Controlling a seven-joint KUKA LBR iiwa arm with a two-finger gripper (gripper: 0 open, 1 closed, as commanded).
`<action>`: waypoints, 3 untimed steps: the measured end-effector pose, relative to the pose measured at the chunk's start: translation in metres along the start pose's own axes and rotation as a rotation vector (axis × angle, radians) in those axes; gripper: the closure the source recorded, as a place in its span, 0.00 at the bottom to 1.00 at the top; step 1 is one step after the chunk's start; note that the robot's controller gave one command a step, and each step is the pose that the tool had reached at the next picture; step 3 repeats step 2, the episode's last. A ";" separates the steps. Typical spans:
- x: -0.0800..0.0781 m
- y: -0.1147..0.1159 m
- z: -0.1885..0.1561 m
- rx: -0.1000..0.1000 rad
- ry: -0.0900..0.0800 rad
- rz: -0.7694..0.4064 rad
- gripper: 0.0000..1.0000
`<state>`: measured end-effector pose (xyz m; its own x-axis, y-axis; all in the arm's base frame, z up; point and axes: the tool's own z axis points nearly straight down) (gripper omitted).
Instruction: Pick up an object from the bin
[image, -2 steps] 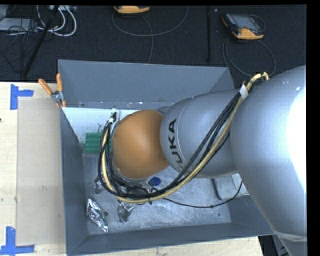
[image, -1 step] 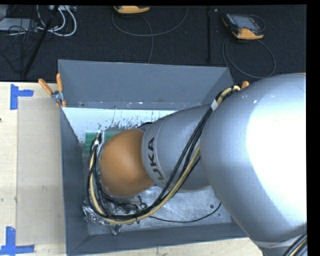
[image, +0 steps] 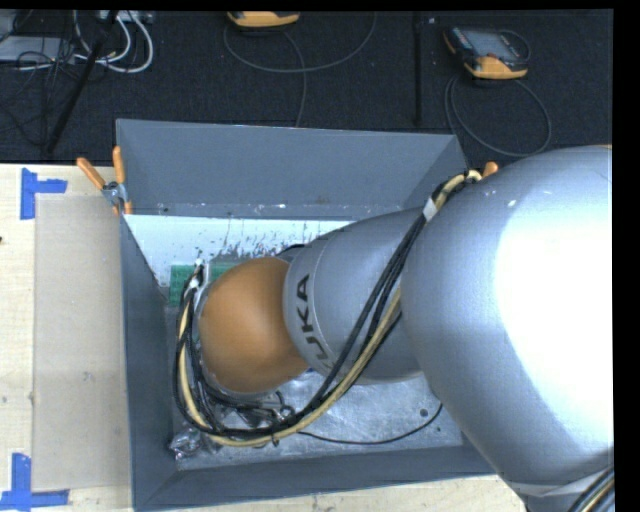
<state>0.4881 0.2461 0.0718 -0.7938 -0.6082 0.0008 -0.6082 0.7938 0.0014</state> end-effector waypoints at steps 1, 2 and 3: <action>-0.002 -0.005 -0.050 0.002 -0.005 -0.002 1.00; -0.007 -0.007 -0.187 0.003 -0.010 0.012 1.00; -0.007 -0.007 -0.187 0.003 -0.010 0.012 1.00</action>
Offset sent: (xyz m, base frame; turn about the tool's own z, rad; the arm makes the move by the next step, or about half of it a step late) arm 0.0042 -0.0034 0.0475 -0.0067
